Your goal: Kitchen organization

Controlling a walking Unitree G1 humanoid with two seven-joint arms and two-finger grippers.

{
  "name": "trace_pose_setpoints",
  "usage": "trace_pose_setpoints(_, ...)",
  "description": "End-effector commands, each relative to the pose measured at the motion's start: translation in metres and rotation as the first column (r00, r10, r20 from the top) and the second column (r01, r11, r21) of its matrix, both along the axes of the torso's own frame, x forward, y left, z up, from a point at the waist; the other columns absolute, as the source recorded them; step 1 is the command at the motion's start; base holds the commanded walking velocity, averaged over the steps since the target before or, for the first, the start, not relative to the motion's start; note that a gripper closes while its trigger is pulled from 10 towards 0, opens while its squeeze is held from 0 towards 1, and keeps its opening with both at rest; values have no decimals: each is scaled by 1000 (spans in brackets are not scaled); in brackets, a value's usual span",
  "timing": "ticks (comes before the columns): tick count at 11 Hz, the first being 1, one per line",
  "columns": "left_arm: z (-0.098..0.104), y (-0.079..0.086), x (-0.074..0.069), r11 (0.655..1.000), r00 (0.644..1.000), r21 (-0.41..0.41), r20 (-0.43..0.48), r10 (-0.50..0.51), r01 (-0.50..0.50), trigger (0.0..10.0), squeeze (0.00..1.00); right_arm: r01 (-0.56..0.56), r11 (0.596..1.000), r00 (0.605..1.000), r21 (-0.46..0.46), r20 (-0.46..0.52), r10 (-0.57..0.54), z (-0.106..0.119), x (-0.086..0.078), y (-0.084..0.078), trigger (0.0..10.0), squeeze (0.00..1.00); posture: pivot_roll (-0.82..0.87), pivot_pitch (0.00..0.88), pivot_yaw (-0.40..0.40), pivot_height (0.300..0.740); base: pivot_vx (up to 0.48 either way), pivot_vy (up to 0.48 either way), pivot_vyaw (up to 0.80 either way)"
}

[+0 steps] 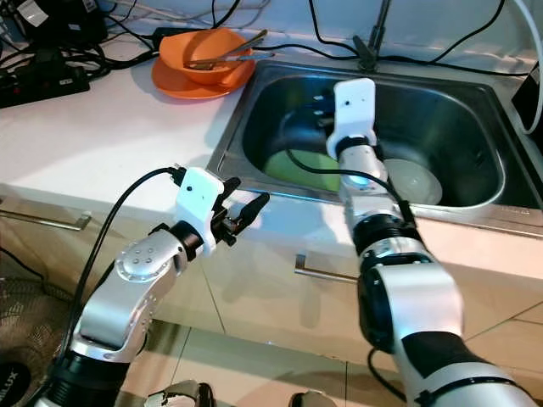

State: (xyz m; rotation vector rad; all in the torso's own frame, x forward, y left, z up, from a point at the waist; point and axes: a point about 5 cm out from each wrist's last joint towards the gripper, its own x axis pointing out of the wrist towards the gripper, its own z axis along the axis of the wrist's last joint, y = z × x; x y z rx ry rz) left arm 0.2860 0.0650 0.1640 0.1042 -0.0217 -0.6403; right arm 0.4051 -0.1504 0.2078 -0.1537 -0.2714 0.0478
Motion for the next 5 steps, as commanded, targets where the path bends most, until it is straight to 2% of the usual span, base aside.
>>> trace_pose_setpoints(1,6,2,3,999,998,-10,52,33,-33,10000,0,-9,999,999,36,43,8,4,-2,1,10000,0,106,54,9,740,0,0,0)
trace_pose_setpoints(2,15,9,8,993,984,-43,136,110,-105,10000,0,-25,997,993,70,114,17,10,-6,2,10000,0,96,61,8,740,0,0,0)
trace_pose_setpoints(3,23,17,12,981,955,-71,225,195,-183,10000,0,-32,994,981,107,191,11,16,-13,-1,10000,0,83,69,4,740,0,0,0)
trace_pose_setpoints(4,28,24,14,963,927,-118,265,265,-242,10000,0,-35,992,973,118,233,6,13,-25,-3,10000,0,71,75,2,740,0,0,0)
trace_pose_setpoints(5,29,30,17,947,904,-147,287,317,-285,10000,0,-43,988,973,147,230,8,3,-36,-4,10000,0,59,77,0,740,0,0,0)
